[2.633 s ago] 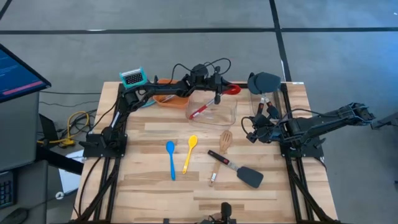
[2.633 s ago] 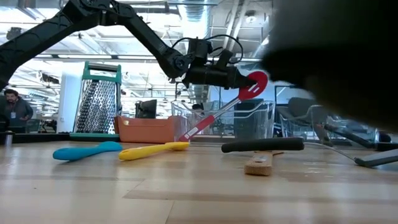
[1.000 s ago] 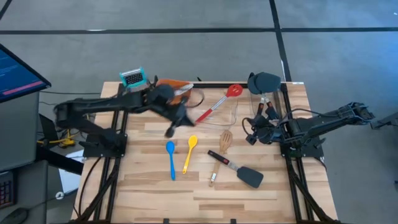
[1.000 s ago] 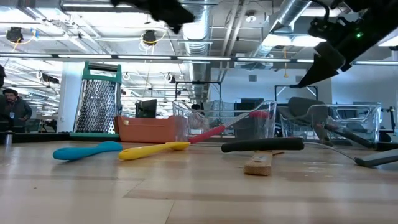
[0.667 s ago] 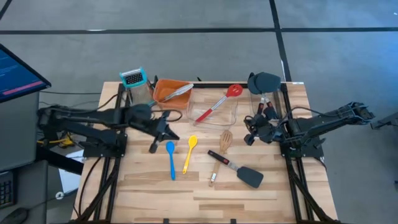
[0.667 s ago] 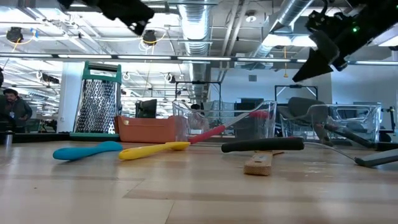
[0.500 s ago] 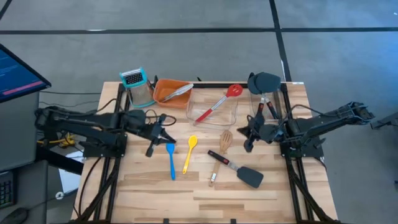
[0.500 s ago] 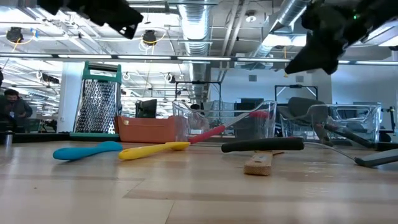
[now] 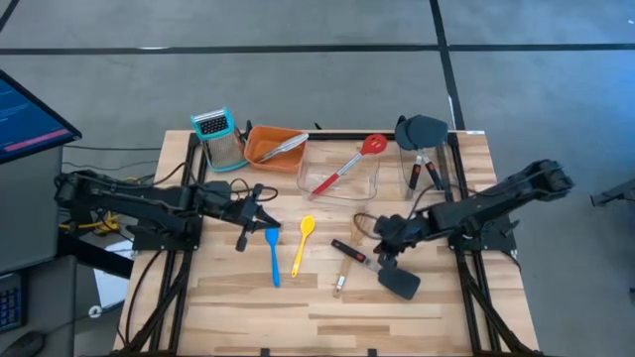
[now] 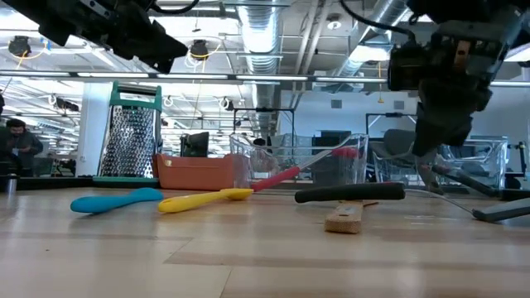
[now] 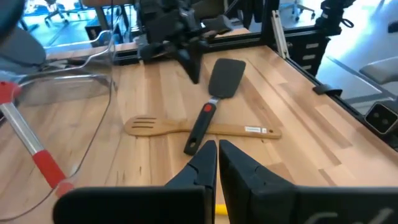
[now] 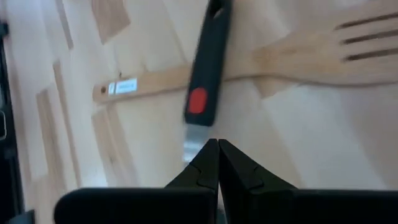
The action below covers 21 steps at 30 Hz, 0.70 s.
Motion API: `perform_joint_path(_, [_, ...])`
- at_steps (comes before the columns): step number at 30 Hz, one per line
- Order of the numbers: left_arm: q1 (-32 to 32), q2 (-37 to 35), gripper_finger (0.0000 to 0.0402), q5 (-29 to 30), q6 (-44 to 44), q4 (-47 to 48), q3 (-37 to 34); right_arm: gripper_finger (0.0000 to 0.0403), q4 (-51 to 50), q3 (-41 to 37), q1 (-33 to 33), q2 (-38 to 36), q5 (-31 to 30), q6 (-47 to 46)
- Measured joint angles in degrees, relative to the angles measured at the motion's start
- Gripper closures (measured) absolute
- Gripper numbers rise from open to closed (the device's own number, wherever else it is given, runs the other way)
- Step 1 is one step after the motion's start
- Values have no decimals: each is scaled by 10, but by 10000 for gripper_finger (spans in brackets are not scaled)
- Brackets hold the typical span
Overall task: Pick & Place Kitchen Items
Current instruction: Put the black spatula into the right transparent bin
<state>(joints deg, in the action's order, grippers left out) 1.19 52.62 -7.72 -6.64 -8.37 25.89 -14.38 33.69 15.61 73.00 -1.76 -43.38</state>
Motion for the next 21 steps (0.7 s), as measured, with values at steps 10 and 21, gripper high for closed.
perform_joint_path(10, [0,0,398,4,6,-4,0,403,-195,206,71,152,-46,2])
perform_joint_path(21, [0,0,398,4,6,-7,0,403,-322,334,88,267,-84,1])
